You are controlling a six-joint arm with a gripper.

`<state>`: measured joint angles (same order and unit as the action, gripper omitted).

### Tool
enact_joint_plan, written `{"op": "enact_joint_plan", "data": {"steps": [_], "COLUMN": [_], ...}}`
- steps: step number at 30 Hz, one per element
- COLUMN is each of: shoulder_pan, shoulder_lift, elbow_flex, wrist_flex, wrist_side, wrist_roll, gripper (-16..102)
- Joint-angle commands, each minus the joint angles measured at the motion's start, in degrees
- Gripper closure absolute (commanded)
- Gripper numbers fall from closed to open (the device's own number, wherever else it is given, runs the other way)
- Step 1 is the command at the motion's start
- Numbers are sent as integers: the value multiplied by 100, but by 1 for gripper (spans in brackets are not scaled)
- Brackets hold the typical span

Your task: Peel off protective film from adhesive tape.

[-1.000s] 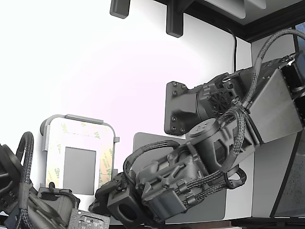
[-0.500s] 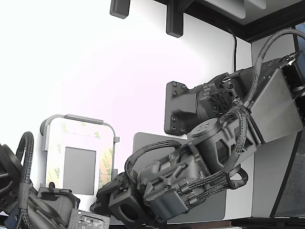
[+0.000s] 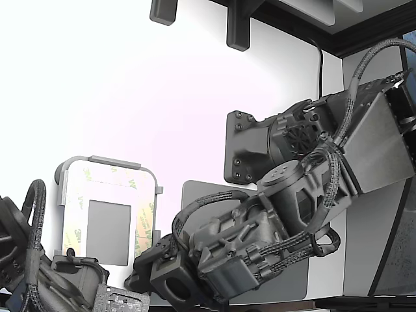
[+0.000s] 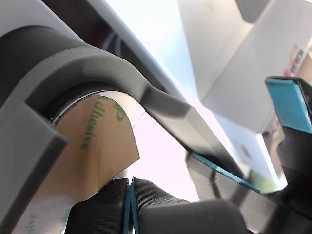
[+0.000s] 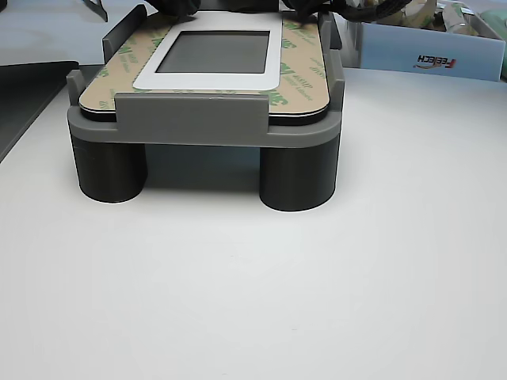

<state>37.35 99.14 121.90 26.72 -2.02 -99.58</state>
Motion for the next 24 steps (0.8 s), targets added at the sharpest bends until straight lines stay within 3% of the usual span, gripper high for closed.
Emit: {"op": "enact_joint_plan", "data": {"steps": [1, 24], "shoulder_pan": [-44, -88], "shoulder_lift": [158, 255], "elbow_flex": [-105, 211], "wrist_flex": [-26, -272], "wrist_side": [0, -44], "wrist_roll": [-18, -141], "gripper": [97, 97]}}
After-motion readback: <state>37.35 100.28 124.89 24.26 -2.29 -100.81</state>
